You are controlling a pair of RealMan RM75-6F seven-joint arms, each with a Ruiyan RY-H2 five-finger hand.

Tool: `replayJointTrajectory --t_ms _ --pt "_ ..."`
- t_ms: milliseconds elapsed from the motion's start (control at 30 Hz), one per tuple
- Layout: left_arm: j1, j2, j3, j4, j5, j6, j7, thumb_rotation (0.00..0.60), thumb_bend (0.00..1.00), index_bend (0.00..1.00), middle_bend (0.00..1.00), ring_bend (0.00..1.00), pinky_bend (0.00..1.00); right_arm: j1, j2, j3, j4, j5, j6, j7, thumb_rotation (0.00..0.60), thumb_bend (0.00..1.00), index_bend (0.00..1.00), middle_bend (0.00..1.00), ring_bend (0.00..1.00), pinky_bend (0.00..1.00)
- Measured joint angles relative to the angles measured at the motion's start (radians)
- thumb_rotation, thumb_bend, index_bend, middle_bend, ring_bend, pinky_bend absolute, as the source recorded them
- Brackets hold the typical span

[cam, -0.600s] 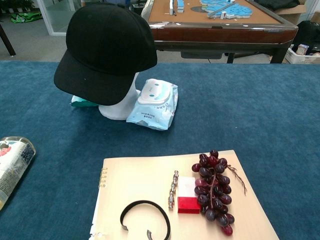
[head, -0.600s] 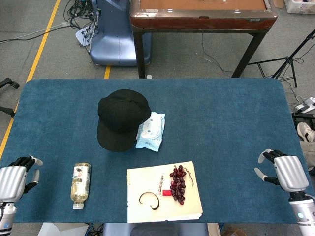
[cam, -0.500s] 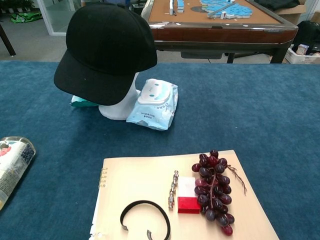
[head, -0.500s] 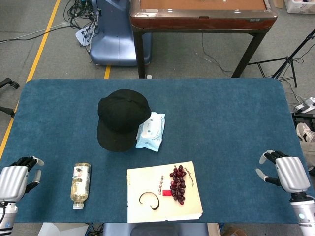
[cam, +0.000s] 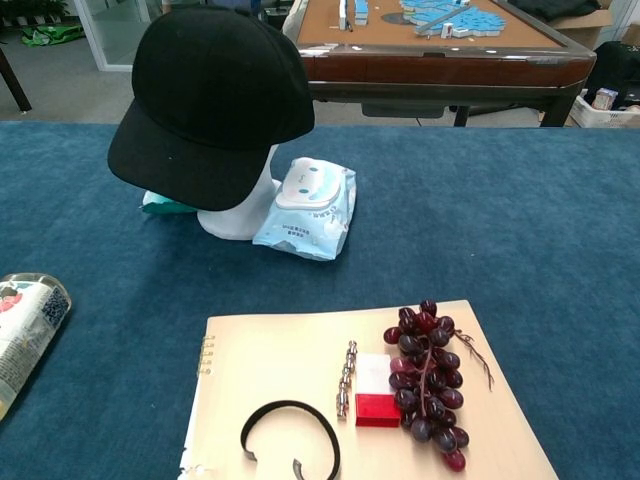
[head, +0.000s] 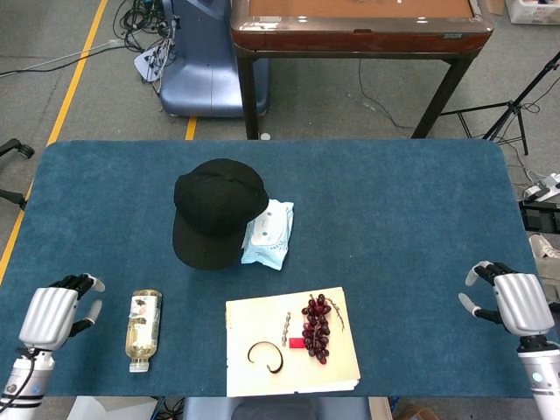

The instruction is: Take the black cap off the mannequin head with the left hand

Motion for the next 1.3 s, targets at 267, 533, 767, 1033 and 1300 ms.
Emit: replayJointTrajectory --t_ms 267,533,767,1033,1300 --pt "-0.09 -0.082 -0.012 0.052 0.066 -0.056 -0.047 0.6 0.08 0.68 0.83 0.69 0.77 0.005 0.013 0.013 0.014 0.005 0.004 0.011 0.6 0.24 0.57 0.5 0.46 0.66" --pt "-0.183 -0.179 -0.046 0.097 0.065 -0.136 -0.03 0.6 0.06 0.78 0.95 0.79 0.82 0.018 0.059 0.025 0.01 0.009 -0.009 0.016 0.6 0.24 0.57 0.5 0.46 0.66" --pt "-0.242 -0.26 -0.074 0.148 0.046 -0.168 -0.002 0.6 0.06 0.79 0.96 0.79 0.83 0.027 0.086 0.032 0.019 0.032 -0.036 0.04 0.6 0.24 0.57 0.5 0.46 0.66" --pt "-0.303 -0.351 -0.101 0.247 0.059 -0.158 -0.027 0.6 0.06 0.83 1.0 0.84 0.86 0.035 0.086 0.032 0.049 0.04 -0.056 0.068 0.6 0.24 0.57 0.5 0.46 0.66" --pt "-0.345 -0.451 -0.113 0.391 0.094 -0.088 -0.082 0.6 0.06 0.86 1.0 0.86 0.89 0.032 0.086 0.031 0.07 0.046 -0.054 0.101 0.6 0.24 0.57 0.5 0.46 0.66"
